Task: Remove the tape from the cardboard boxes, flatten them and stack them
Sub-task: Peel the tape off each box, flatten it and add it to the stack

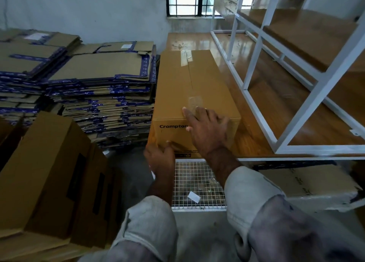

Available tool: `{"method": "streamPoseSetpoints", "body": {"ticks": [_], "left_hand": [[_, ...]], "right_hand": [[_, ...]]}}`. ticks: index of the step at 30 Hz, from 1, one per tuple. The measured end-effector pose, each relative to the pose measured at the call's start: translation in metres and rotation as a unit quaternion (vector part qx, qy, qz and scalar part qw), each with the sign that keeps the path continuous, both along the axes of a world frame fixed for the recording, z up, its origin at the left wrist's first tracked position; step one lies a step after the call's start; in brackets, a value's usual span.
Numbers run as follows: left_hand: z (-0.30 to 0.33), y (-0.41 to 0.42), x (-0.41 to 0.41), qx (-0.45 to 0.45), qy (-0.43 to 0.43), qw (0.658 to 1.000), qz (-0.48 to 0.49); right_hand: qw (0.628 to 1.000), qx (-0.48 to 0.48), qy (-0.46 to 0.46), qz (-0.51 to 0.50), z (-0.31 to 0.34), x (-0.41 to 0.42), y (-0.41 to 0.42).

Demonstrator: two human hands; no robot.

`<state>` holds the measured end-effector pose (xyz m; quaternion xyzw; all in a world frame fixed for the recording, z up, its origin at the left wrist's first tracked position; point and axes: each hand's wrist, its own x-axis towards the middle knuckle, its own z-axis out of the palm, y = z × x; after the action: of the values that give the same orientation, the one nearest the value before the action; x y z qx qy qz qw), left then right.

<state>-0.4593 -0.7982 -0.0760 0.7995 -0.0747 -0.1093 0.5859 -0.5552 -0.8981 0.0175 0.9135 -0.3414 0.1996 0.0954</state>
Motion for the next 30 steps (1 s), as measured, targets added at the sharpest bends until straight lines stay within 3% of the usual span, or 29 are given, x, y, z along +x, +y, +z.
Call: {"method": "streamPoseSetpoints", "body": {"ticks": [3,6,9,12,23,27,30], "left_hand": [[0.052,0.004,0.02,-0.004,-0.264,0.965,0.004],[0.094,-0.007,0.036,0.065,-0.39,0.905,-0.156],[0.116,-0.021,0.048,0.172,-0.401,0.833,-0.341],[0.122,-0.026,0.05,0.242,-0.414,0.792,-0.377],[0.146,-0.038,0.07,0.223,-0.376,0.787,-0.436],[0.137,-0.043,0.082,0.214,-0.394,0.78,-0.437],[0.132,-0.046,0.09,0.193,-0.403,0.782,-0.435]], "right_hand": [[0.999,0.035,0.001,-0.002,0.001,0.007,0.0],[0.998,0.064,-0.013,0.021,0.007,0.005,-0.006],[0.996,0.081,-0.008,0.042,0.017,0.001,-0.015],[0.995,0.082,0.003,0.047,0.021,0.0,-0.018],[0.989,0.141,0.023,0.038,0.039,0.008,-0.014],[0.972,0.233,-0.003,0.021,0.05,0.024,-0.05],[0.972,0.231,0.025,0.029,0.057,0.041,-0.08]]}}
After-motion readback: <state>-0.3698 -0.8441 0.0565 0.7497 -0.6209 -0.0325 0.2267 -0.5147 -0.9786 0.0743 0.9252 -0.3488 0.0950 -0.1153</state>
